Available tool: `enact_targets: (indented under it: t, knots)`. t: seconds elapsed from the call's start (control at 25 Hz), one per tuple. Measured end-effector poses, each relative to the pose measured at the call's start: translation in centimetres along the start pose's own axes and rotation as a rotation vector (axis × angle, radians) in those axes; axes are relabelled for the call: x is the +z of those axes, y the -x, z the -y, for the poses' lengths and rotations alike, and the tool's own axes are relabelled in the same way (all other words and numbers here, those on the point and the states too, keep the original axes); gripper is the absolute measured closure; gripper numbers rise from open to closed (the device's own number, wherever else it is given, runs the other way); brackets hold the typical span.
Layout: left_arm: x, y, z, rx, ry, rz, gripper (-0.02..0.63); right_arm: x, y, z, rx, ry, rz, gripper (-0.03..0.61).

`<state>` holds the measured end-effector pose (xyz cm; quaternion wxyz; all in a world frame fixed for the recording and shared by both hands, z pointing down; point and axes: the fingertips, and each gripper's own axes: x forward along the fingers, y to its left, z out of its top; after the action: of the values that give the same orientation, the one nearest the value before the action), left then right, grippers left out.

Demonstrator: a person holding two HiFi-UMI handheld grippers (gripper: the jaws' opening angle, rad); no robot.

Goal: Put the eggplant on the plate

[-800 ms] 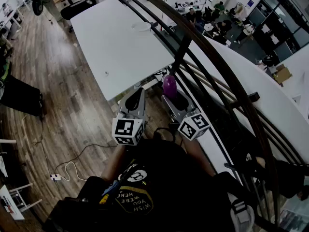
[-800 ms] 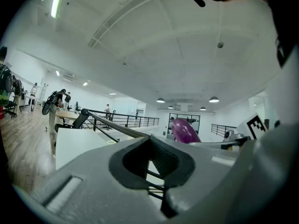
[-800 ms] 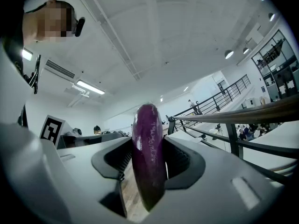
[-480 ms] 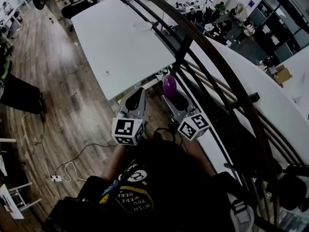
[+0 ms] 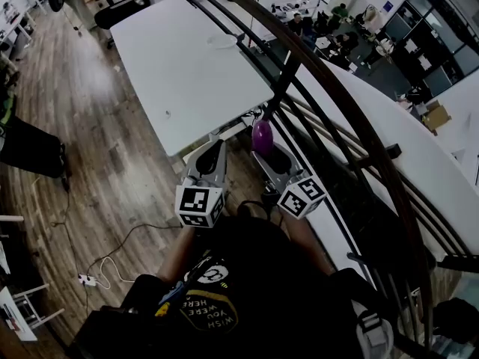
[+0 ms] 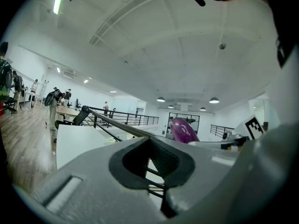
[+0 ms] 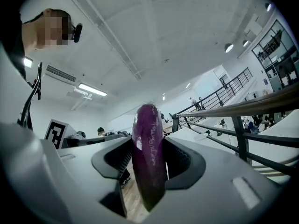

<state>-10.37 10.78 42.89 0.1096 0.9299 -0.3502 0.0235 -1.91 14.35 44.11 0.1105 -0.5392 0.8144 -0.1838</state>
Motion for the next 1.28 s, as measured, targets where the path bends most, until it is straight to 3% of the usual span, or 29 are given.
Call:
enact_targets:
  t: [0.32, 0.72, 0.96, 1.28]
  knots:
    - [0.0, 0.5, -2.5, 0.009, -0.004, -0.021, 0.609, -1.1, -2.4, -0.6, 0.005, -0.009, -0.038, 0.367]
    - [-2.5, -0.8, -5.6, 0.014, 0.039, -0.086, 0.609, -4.0, -6.0, 0.5, 0.009, -0.044, -0.122, 0.367]
    - [-0.7, -8.7, -6.4, 0.017, 0.036, -0.078, 0.609, -0.2, -9.2, 6.6, 0.011, -0.037, -0.114, 0.368]
    - [2.2, -19.9, -6.6, 0.028, -0.027, -0.083, 0.609, 4.3, -13.3, 15.6, 0.055, 0.003, -0.158, 0.368]
